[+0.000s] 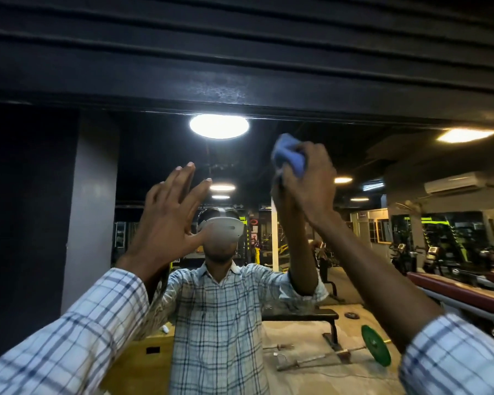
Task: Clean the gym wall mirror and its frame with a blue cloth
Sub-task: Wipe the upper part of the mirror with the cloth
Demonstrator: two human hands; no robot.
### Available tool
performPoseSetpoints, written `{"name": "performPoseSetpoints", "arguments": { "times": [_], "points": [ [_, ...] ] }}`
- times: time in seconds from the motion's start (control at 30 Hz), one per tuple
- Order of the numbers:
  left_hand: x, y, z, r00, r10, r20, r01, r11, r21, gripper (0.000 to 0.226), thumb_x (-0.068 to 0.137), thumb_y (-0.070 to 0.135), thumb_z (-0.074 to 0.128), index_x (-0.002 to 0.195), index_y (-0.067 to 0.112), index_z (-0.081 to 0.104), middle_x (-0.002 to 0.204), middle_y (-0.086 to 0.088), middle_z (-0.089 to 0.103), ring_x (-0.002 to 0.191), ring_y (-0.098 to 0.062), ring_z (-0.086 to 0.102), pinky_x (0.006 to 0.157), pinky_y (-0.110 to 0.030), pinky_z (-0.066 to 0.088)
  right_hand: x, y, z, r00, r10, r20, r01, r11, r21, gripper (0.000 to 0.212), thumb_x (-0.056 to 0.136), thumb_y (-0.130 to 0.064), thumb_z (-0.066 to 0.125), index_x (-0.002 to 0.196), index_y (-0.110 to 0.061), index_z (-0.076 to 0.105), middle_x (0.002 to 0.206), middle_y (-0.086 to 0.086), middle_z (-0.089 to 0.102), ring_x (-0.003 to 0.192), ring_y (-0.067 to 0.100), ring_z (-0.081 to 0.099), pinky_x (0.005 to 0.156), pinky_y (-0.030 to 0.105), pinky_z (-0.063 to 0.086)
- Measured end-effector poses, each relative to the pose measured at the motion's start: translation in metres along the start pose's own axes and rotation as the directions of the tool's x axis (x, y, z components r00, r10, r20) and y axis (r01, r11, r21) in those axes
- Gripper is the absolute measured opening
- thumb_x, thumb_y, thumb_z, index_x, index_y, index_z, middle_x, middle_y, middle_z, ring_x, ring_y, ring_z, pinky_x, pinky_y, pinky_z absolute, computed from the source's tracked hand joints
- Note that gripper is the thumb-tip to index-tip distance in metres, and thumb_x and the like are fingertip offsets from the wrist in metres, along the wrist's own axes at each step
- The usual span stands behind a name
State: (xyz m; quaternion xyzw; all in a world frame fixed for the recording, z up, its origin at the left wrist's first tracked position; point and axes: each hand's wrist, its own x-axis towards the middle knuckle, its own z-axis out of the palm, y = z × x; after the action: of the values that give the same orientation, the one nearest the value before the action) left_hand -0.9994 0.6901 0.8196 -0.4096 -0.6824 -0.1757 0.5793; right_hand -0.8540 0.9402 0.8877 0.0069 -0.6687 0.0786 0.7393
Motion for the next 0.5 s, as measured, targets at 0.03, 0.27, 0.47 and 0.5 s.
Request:
{"name": "performPoseSetpoints", "arguments": {
  "times": [0.03, 0.27, 0.47, 0.5],
  "points": [
    [-0.001, -0.002, -0.001, 1.000, 0.004, 0.005, -0.004, 1.000, 0.000, 0.086, 0.088, 0.067, 0.054, 0.162, 0.035, 0.026, 0.174, -0.001, 0.002, 0.160, -0.024, 0.005, 0.125, -0.054, 0.019, -0.005, -0.008, 0.004, 0.968, -0.217, 0.128, 0.222, 0.975, -0.027, 0.035, 0.089, -0.024, 0.071, 0.122, -0.018, 0.061, 0.114, 0.000, 0.055, 0.097, 0.009, 0.053, 0.085, 0.028, 0.051],
    [-0.006, -0.013, -0.007, 1.000, 0.001, 0.019, -0.001, 1.000, 0.015, 0.087, 0.089, 0.065, 0.064, 0.162, 0.035, 0.026, 0.174, -0.002, 0.002, 0.160, -0.024, 0.006, 0.124, -0.056, 0.021, 0.042, 0.002, -0.002, 1.000, -0.023, 0.008, 0.024, 0.999, -0.039, 0.038, 0.092, -0.027, 0.070, 0.126, -0.014, 0.060, 0.121, 0.002, 0.058, 0.103, 0.007, 0.051, 0.095, 0.038, 0.054],
    [-0.005, -0.022, -0.010, 1.000, 0.003, 0.024, -0.004, 1.000, 0.019, 0.089, 0.088, 0.066, 0.064, 0.162, 0.036, 0.025, 0.174, -0.003, 0.001, 0.160, -0.025, 0.004, 0.124, -0.057, 0.021, 0.022, -0.035, 0.015, 0.706, -0.539, 0.459, 0.596, 0.803, 0.027, 0.030, 0.087, -0.032, 0.063, 0.115, -0.020, 0.059, 0.107, -0.003, 0.054, 0.090, 0.010, 0.050, 0.076, 0.027, 0.047],
    [-0.006, -0.024, -0.011, 1.000, 0.000, 0.028, -0.001, 1.000, 0.024, 0.089, 0.088, 0.067, 0.063, 0.162, 0.036, 0.024, 0.174, -0.002, 0.001, 0.160, -0.025, 0.004, 0.124, -0.057, 0.021, 0.029, -0.034, 0.017, 0.742, -0.519, 0.424, 0.572, 0.820, 0.003, 0.029, 0.089, -0.031, 0.065, 0.116, -0.020, 0.060, 0.107, -0.006, 0.053, 0.091, 0.008, 0.049, 0.078, 0.026, 0.047]
  ]
}}
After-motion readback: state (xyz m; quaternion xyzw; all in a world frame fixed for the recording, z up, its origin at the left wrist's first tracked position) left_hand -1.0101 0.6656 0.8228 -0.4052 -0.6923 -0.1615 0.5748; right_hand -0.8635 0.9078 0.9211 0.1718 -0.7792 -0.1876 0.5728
